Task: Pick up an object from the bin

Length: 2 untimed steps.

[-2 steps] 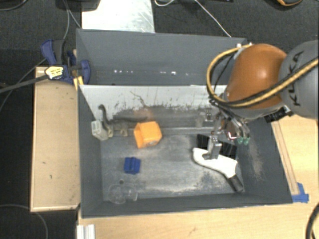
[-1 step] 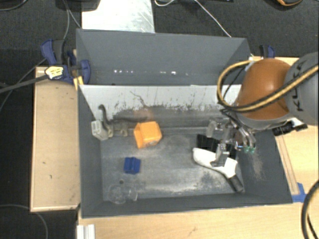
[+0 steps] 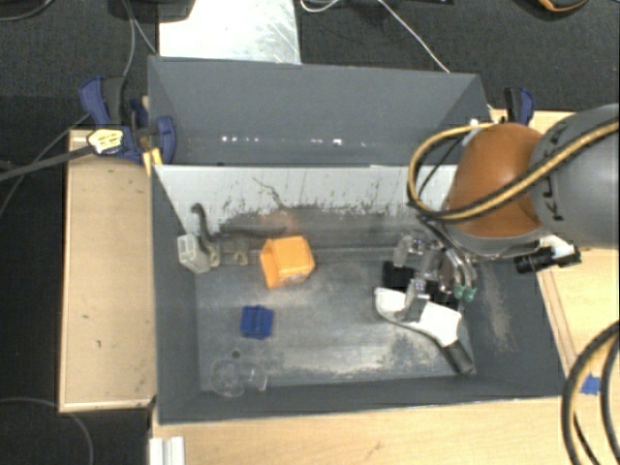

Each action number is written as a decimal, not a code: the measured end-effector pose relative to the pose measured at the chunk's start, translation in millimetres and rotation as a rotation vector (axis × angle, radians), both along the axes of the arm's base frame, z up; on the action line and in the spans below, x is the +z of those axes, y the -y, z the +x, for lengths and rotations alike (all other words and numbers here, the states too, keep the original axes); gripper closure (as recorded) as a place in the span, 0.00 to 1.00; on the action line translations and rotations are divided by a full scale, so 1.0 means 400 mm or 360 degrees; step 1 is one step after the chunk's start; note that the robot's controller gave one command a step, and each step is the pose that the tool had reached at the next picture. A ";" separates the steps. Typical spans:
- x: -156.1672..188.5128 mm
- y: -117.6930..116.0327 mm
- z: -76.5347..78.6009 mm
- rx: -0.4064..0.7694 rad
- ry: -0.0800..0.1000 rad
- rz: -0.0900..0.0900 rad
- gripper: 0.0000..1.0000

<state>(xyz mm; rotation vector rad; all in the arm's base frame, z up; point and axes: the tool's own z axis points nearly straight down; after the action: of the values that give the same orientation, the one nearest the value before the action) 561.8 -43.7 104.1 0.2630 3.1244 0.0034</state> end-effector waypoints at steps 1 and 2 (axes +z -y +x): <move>-0.060 0.016 0.014 0.0353 -0.0018 0.0001 1.00; -0.067 0.019 0.013 0.0351 -0.0012 -0.0003 0.00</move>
Offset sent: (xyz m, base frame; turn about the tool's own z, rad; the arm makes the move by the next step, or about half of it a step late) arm 0.0000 0.0000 0.0000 0.0000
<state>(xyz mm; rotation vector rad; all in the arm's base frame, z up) 567.0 -51.4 77.2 -0.0830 3.1417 0.0001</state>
